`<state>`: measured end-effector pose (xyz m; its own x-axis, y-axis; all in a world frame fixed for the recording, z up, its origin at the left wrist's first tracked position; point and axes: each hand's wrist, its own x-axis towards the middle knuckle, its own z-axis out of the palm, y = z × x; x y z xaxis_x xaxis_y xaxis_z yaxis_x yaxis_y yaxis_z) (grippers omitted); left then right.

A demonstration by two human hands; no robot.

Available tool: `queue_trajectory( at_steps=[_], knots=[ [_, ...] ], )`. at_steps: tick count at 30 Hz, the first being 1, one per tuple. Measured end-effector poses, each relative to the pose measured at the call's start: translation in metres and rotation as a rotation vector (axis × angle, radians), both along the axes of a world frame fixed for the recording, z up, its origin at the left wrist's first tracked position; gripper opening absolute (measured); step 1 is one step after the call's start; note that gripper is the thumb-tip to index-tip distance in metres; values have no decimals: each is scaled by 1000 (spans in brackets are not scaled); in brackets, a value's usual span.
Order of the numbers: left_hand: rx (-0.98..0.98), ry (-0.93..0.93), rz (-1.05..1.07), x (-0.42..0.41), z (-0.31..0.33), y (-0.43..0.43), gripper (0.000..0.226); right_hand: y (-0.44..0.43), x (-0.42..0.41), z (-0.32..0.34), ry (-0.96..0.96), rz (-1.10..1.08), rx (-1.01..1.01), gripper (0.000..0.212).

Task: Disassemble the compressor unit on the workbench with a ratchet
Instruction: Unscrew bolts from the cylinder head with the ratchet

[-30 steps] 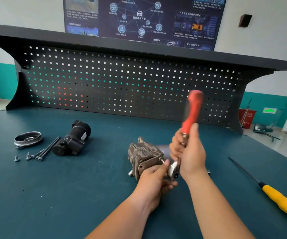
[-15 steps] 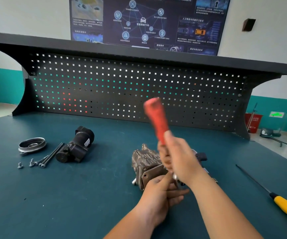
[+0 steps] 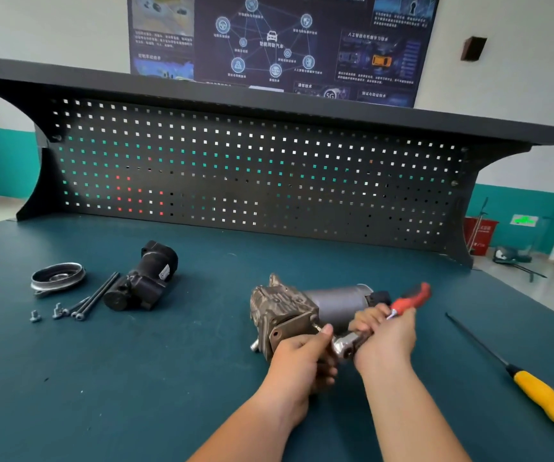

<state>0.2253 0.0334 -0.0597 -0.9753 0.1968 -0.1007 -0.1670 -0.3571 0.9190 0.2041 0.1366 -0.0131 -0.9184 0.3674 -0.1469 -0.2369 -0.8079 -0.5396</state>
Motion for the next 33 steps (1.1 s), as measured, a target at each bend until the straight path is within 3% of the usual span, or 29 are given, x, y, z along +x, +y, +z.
queue_trajectory(
  at_steps=[3,6,9,15,21,30,33],
  knots=[
    [-8,-16,-28,1,2,-1,55,-1,-2,0,51,-15,143,55],
    [37,-61,-48,2,5,-1,44,-9,-3,15,164,16,412,58],
    [31,-65,-64,2,6,-1,37,-13,-1,19,190,50,520,57],
    [-12,33,-47,1,3,-1,49,2,-1,11,224,111,283,62],
    [75,11,-11,1,4,4,22,10,-9,-1,187,72,109,56],
    [143,-29,29,-2,1,2,22,18,-12,-9,151,121,-97,61],
    [137,-24,48,-3,0,1,22,17,-10,-8,131,150,-85,58]
  ],
)
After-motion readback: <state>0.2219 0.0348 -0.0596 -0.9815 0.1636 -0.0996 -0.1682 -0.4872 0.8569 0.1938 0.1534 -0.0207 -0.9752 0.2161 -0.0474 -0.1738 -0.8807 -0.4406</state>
